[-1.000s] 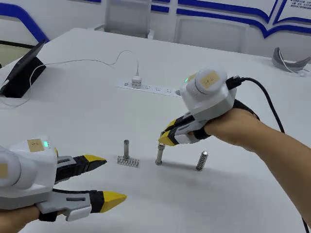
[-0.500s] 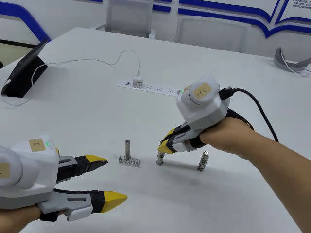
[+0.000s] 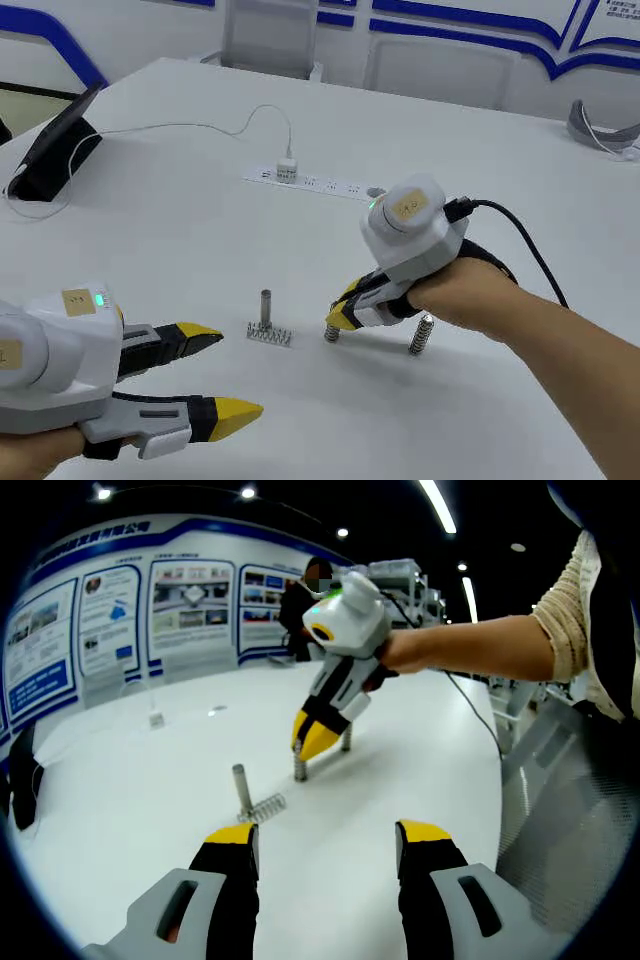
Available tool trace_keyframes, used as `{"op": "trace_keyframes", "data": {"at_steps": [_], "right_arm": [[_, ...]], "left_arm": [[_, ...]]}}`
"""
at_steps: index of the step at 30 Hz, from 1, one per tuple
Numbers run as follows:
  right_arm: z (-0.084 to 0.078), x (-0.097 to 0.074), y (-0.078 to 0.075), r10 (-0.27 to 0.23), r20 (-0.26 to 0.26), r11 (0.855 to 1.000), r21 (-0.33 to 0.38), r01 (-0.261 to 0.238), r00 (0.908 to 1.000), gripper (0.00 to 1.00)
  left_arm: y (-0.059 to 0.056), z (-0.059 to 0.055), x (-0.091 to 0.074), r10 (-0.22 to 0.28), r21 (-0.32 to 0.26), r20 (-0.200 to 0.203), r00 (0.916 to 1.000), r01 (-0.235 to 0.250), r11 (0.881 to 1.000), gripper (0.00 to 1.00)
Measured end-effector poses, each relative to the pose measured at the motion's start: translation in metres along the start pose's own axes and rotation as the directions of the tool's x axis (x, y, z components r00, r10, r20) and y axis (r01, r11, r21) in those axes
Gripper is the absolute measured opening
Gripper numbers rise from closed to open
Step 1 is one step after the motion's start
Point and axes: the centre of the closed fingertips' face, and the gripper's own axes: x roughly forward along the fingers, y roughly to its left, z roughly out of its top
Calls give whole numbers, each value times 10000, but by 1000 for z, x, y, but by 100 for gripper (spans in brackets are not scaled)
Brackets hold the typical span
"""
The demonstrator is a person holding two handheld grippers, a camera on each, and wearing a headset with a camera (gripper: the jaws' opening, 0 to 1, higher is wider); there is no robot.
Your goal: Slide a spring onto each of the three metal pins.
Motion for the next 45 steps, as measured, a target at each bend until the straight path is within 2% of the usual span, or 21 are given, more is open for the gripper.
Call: {"op": "trace_keyframes", "data": {"at_steps": [8, 18, 28, 35, 45], "right_arm": [[-3, 1, 2, -9, -35, 10000, 38, 9, 10000, 15], [1, -11, 0, -311, 86, 9992, -242, 313, 9995, 19], [23, -22, 10, -391, 602, 9963, -744, 436, 9974, 20], [38, -14, 21, -138, 788, 9941, -1061, 221, 9968, 20], [35, 10, 35, 307, 424, 9911, -1309, -249, 9986, 19]], "left_arm": [[0, 0, 0, 17, -6, 19, 10000, -17, 10000, 56], [-1, 1, 0, 9, 5, 31, 10000, -9, 10000, 56], [1, 2, 0, 55, 39, 41, 10000, -55, 10000, 56], [2, 3, -1, 121, 42, 46, 9999, -121, 9999, 56], [4, 0, -4, 192, 6, -13, 9998, -192, 9998, 55]]}}
